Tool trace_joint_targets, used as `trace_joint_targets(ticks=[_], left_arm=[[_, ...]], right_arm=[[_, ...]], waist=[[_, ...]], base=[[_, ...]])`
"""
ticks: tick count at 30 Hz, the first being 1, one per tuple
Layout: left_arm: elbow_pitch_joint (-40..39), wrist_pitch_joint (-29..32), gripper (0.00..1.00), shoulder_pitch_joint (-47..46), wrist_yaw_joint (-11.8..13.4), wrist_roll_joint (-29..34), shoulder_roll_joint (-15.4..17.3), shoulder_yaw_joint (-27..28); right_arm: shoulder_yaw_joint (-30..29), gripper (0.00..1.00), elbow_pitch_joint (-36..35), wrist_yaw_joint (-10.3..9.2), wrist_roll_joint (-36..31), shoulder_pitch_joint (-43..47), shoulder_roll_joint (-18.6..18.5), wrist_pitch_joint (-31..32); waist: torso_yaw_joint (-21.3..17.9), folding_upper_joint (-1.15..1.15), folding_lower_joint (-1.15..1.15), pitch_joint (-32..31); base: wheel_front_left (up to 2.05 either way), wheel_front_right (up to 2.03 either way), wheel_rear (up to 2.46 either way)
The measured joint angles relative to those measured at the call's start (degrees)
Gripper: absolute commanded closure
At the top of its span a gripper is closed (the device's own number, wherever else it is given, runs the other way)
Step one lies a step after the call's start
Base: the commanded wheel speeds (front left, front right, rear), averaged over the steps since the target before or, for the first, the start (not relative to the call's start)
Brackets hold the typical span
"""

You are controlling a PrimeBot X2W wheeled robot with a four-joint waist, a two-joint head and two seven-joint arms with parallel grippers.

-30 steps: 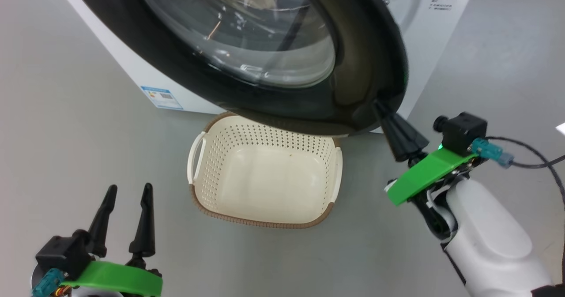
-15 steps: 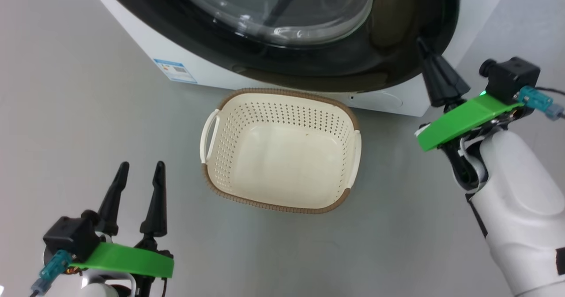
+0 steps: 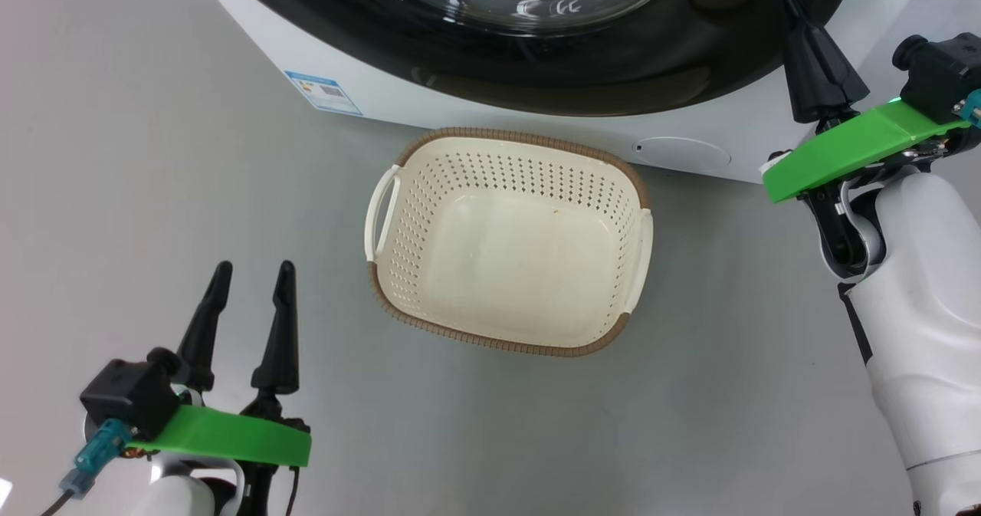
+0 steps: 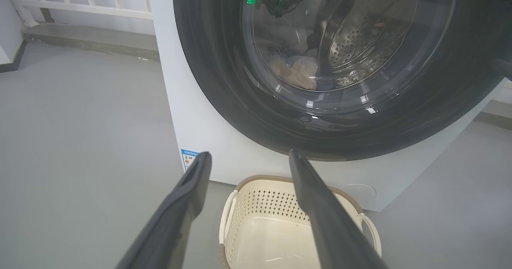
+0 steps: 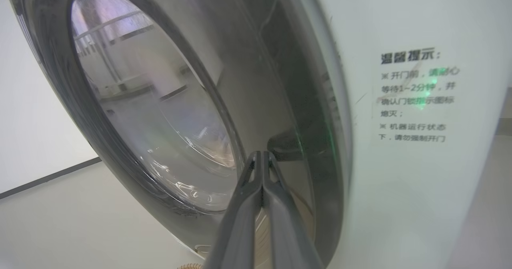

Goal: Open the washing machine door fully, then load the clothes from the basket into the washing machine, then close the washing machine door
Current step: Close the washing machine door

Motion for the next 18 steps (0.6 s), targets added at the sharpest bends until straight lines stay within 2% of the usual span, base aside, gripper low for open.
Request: trace_joint_targets(ticks=[8, 18], left_arm=[[-0.08, 0.0, 0.0, -1.28, 0.0, -0.26, -0.38, -0.29], [0.34, 0.0, 0.0, -1.44, 0.0, -0.26, -0.59, 0.05]], right_arm=[[-2.67, 1.0, 0.05, 0.51, -1.42, -1.21, 1.62, 0.0], [-0.57, 1.0, -0.15, 0.45, -2.18, -0.64, 1.18, 0.0]], waist=[[0.47, 0.0, 0.0, 1.6], [-0.18, 0.0, 0.0, 0.29]], base=[[0.0, 0.0, 0.0], [0.0, 0.0, 0.0]])
